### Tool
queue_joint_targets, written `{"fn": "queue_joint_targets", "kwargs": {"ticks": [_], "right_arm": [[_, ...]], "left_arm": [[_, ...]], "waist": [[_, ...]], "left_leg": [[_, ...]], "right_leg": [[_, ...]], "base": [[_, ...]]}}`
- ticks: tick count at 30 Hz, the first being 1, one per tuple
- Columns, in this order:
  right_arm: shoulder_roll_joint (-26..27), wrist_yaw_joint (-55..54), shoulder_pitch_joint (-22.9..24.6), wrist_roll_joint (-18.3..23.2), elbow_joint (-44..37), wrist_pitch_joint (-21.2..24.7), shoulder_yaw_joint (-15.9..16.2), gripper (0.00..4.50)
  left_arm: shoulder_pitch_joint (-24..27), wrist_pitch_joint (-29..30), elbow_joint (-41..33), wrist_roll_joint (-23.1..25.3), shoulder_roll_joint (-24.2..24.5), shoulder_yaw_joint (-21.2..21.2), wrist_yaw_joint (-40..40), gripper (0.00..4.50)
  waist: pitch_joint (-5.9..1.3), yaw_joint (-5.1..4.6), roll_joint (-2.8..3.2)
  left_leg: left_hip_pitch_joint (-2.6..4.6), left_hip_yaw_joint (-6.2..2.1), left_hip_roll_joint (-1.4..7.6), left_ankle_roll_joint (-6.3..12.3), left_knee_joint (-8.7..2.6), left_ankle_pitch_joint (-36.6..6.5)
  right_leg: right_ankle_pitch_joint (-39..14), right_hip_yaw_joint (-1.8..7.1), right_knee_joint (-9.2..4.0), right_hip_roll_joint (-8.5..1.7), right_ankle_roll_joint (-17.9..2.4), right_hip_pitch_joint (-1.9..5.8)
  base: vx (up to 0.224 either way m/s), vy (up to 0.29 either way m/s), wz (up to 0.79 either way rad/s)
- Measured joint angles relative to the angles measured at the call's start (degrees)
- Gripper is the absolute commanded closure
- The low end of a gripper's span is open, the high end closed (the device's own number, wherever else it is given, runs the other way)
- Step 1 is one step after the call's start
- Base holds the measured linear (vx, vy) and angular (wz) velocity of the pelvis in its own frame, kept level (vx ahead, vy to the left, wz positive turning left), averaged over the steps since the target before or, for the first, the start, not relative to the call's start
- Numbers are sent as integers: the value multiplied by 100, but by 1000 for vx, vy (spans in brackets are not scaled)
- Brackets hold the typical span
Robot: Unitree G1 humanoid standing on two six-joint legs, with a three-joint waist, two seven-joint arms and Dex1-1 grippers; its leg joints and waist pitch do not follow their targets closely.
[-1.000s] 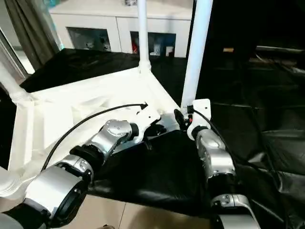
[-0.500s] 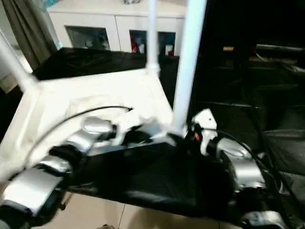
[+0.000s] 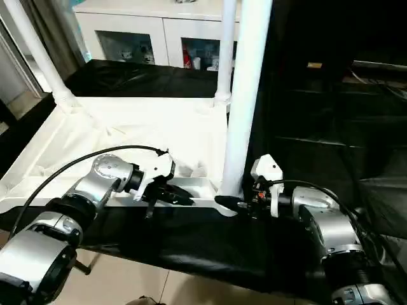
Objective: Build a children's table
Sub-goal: Rotate leg to tighten
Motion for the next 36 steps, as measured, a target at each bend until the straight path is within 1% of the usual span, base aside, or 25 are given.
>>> {"fn": "queue_joint_targets", "kwargs": {"ticks": [2,3,7,9,10,11,12,13,14,17,19,22,23,24,27,28,30,31,33,35,36], "right_arm": [[16,-17,18,4,-14,49,1,166],[25,-45,18,1,-14,62,-3,166],[307,-843,-70,-202,170,38,-146,178],[620,-1659,-302,-375,511,27,-283,180],[733,-1971,-373,-400,616,49,-337,181],[923,-2475,-459,-451,759,59,-459,181],[982,-2731,-496,-466,816,69,-506,181],[1044,-2959,-521,-471,868,77,-570,182],[1231,-3426,-632,-504,1013,94,-660,182],[1640,-4449,-888,-667,1258,105,-825,182],[1697,-4662,-910,-699,1278,88,-860,182],[1718,-4679,-897,-778,1321,-69,-859,182],[1723,-4678,-891,-809,1338,-123,-859,127],[1718,-4652,-885,-811,1366,-205,-859,113],[1572,-4238,-811,-861,1371,-350,-765,100],[1492,-4027,-790,-861,1368,-366,-737,84],[1299,-3613,-681,-843,1252,-401,-626,84],[1185,-3373,-616,-803,1169,-404,-587,84],[751,-2475,-385,-662,846,-392,-405,84],[427,-1763,-224,-546,605,-337,-304,84],[356,-1548,-182,-501,521,-318,-262,84]], "left_arm": [[26,31,-40,1,-2,-1,-3,450],[26,37,-40,4,-16,-1,32,450],[-67,37,117,105,-166,18,801,450],[-215,136,338,204,-337,50,1527,450],[-261,193,396,230,-435,59,1753,450],[-308,281,467,243,-550,80,2133,450],[-344,340,511,265,-622,80,2318,450],[-362,390,535,272,-714,83,2481,450],[-425,511,621,284,-860,105,2823,450],[-569,724,790,300,-1219,185,3538,450],[-600,736,841,300,-1314,190,3676,450],[-602,725,847,300,-1323,193,3687,450],[-602,720,849,300,-1323,193,3687,450],[-602,711,849,300,-1321,191,3674,450],[-601,646,847,301,-1242,185,3504,450],[-598,616,847,301,-1204,184,3403,450],[-585,533,843,301,-1105,180,3164,450],[-570,484,826,301,-1032,174,2989,450],[-464,332,682,272,-792,139,2342,450],[-364,215,566,210,-608,115,1776,450],[-343,200,547,170,-543,114,1547,450]], "waist": [[0,-1,1],[-1,-2,1],[-2,-20,-3],[-3,-66,-8],[-3,-89,-8],[-2,-133,-10],[-1,-151,-10],[-1,-155,-11],[-1,-172,-12],[-3,-196,-8],[-7,-189,-2],[-11,-177,5],[-11,-174,7],[-11,-173,6],[-8,-172,5],[-8,-177,4],[-8,-171,4],[-7,-170,6],[-6,-152,9],[-6,-138,9],[-6,-133,9]], "left_leg": [[-1,0,0,0,0,0],[0,0,0,0,0,0],[12,0,0,-2,10,1],[20,0,0,-4,18,1],[23,1,-5,-4,16,1],[32,1,-6,-5,16,1],[40,1,-8,-6,15,0],[50,1,-8,-6,14,-1],[66,1,-8,-7,11,-2],[66,1,-10,-26,7,-13],[66,1,-11,-23,-2,-11],[67,1,-14,2,-16,4],[68,1,-14,2,-16,4],[68,1,-14,2,-16,4],[64,1,-14,3,-18,4],[63,1,-14,3,-19,4],[61,1,-13,4,-22,4],[60,1,-12,4,-23,5],[54,1,-12,10,-25,2],[52,1,-10,18,-24,-4],[48,1,-10,19,-24,-4]], "right_leg": [[0,0,-1,0,0,0],[0,0,0,0,0,0],[5,0,9,0,-6,10],[4,0,7,-1,9,19],[7,1,0,-5,14,23],[8,1,-3,-7,16,33],[8,2,-9,-8,16,45],[8,2,-16,-9,17,57],[7,1,-23,-9,18,74],[8,1,-28,-9,17,76],[8,1,-38,-9,17,79],[16,1,-44,-9,5,81],[16,1,-44,-9,6,81],[15,1,-44,-9,8,81],[14,1,-49,-9,9,78],[15,1,-49,-8,9,77],[16,0,-48,-8,5,74],[17,-1,-48,-7,5,73],[13,-2,-48,-7,11,70],[8,-4,-48,-7,18,68],[8,-4,-48,-7,17,64]], "base": [[0,0,0],[0,0,0],[0,0,0],[0,0,0],[0,0,0],[0,0,0],[0,0,0],[0,0,0],[0,0,0],[0,0,0],[0,0,0],[0,0,0],[0,0,0],[0,0,0],[0,0,0],[0,0,0],[0,0,0],[0,0,0],[0,0,0],[0,0,0],[0,0,0]]}}
